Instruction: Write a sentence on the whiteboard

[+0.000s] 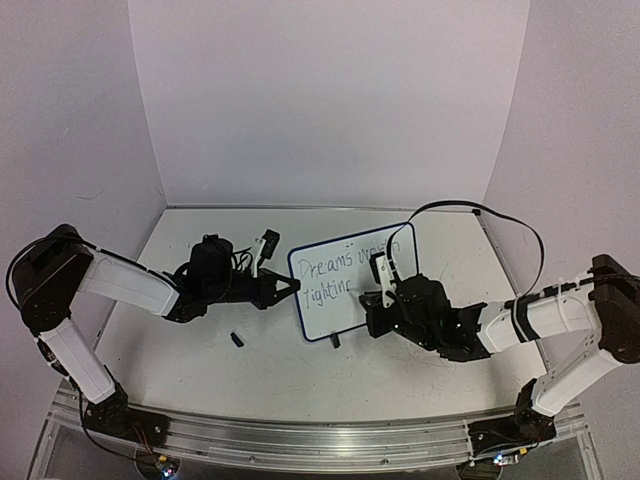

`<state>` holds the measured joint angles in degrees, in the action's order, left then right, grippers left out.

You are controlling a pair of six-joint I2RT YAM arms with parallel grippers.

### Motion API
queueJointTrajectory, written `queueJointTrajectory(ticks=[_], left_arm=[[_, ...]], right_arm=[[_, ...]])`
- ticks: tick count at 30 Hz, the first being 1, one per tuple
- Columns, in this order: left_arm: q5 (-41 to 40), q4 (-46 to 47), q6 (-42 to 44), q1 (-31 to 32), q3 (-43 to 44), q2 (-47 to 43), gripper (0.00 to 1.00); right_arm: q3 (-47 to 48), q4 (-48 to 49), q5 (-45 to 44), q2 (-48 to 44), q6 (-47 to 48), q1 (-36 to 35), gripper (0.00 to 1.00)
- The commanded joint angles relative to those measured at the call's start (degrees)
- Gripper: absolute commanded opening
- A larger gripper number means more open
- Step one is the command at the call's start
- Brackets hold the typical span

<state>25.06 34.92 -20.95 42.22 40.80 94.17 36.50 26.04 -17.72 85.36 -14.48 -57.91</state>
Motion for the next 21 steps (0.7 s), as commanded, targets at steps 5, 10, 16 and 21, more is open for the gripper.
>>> queueJointTrajectory(ticks=[5, 10, 16, 21], left_arm=[[-1.50, -0.60, 2.05, -0.20, 0.49, -1.84, 0.00], [-1.54, -0.68, 2.05, -0.20, 0.38, -2.22, 0.00], [-1.71, -0.66, 2.05, -0.21, -0.04, -2.32, 0.00], [-1.63, -0.64, 2.14, -0.20, 0.16, -2.23, 0.00]], right_arm=[[0.65, -0.85, -3.96, -1.19, -0.50, 0.04, 0.00], [2.16, -0.06, -5.38, -0.85, 0.05, 0.17, 0.00], [3.14, 0.43, -5.74, -0.88, 1.21, 0.41, 0.00], [3.87, 0.74, -5.75, -0.38, 1.64, 0.43, 0.00]])
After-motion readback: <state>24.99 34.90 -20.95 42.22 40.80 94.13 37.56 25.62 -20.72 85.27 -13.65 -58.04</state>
